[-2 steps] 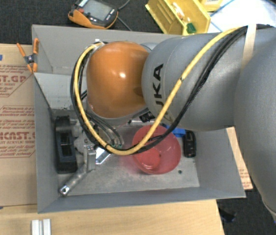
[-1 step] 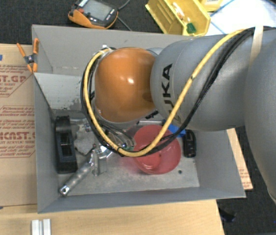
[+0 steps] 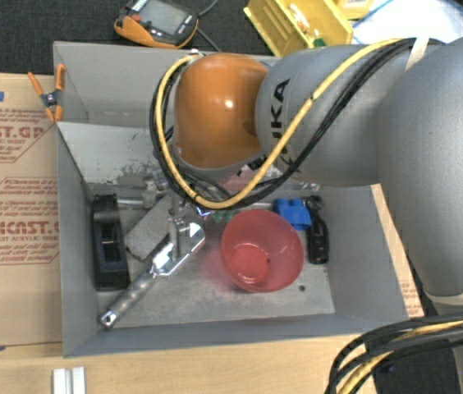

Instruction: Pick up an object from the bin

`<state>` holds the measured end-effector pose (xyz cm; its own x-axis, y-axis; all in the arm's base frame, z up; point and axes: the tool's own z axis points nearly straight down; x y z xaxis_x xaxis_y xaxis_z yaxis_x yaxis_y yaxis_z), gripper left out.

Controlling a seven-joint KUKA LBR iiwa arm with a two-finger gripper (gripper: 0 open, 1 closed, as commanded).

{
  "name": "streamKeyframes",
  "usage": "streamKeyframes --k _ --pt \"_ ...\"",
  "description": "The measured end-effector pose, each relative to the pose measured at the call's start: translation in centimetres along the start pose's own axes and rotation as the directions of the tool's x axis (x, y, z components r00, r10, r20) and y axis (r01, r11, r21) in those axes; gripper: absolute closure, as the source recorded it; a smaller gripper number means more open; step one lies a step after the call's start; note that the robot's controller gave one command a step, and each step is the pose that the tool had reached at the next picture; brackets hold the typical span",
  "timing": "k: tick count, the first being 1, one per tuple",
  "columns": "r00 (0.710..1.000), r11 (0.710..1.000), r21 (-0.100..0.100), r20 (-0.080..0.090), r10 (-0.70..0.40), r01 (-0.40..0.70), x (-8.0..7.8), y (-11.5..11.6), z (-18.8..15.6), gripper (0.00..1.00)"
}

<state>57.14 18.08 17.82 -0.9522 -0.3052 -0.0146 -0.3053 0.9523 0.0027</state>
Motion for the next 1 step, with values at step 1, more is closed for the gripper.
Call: streamKeyframes --k 1 --pt "0.999 0.999 -0.004 0.003 0.053 -0.053 3.58 3.85 -8.85 0.00"
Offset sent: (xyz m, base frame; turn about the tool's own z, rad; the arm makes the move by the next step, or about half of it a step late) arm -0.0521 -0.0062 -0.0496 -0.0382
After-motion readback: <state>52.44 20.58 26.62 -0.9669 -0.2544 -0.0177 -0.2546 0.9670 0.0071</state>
